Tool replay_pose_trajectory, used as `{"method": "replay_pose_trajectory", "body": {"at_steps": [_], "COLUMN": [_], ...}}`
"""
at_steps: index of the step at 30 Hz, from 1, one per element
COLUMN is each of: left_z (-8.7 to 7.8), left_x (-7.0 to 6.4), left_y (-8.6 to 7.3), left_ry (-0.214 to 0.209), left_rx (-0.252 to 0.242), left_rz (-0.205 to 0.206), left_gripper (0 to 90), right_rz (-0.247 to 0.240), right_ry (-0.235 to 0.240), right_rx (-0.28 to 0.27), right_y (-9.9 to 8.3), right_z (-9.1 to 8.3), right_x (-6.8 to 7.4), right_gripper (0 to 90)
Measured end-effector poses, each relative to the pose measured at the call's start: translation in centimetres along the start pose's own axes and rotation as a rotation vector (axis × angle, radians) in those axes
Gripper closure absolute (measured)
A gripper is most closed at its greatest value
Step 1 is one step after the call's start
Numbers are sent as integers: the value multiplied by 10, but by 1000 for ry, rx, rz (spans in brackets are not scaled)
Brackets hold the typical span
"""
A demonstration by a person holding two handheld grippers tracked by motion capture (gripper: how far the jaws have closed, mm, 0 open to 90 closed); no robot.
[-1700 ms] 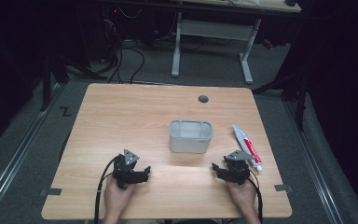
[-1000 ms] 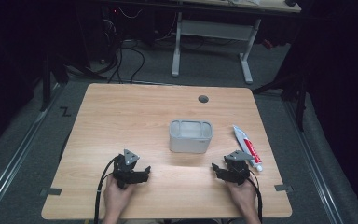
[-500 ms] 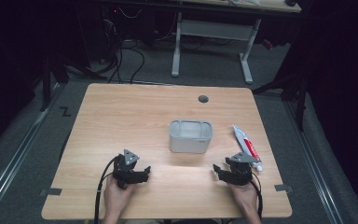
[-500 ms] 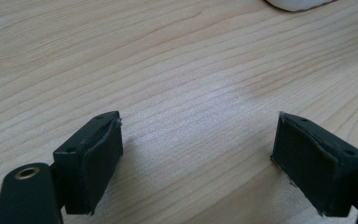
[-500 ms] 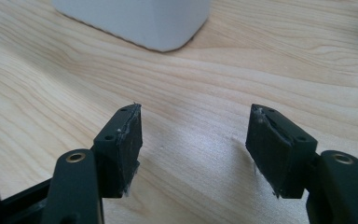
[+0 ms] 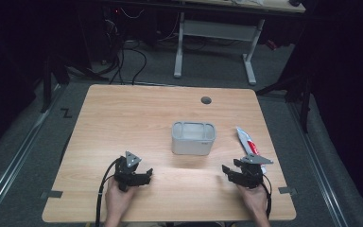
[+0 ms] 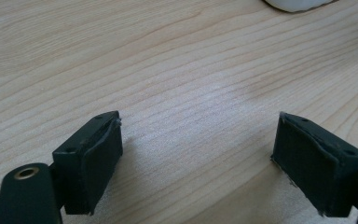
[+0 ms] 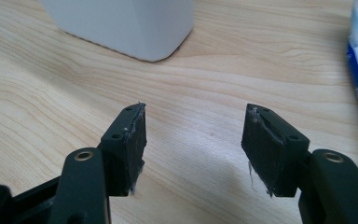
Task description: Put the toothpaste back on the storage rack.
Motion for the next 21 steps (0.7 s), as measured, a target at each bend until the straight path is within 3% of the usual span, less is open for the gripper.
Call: {"method": "replay_pose_trajectory", "body": {"at_steps": [5,9,21], "left_z": [0,1,2], "left_x": [1,0,0], "left_y": [0,1,1], "left_ry": [-9,-4,-1], "left_rx": [-3,6,7], "left_rz": [-5,16,13], "left_gripper": [159,148,146], "right_rz": [14,18,-8], "right_ry": [23,32,10], "right_rx": [-12,-9,-32], "right_y": [2,3,12], "right_z": [-5,-7,-15], "right_x": [-5,-9,-17], "right_gripper": [365,355,330]}}
Point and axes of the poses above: each handheld gripper's, and its own axes: z roughly forward along the jaws, y roughly out of its top, x roughly to its left, the point moved 1 cm from there along z, roughly forward along the jaws, and after that the axes turned 7 degrees about -x, right-handed, at the moved point
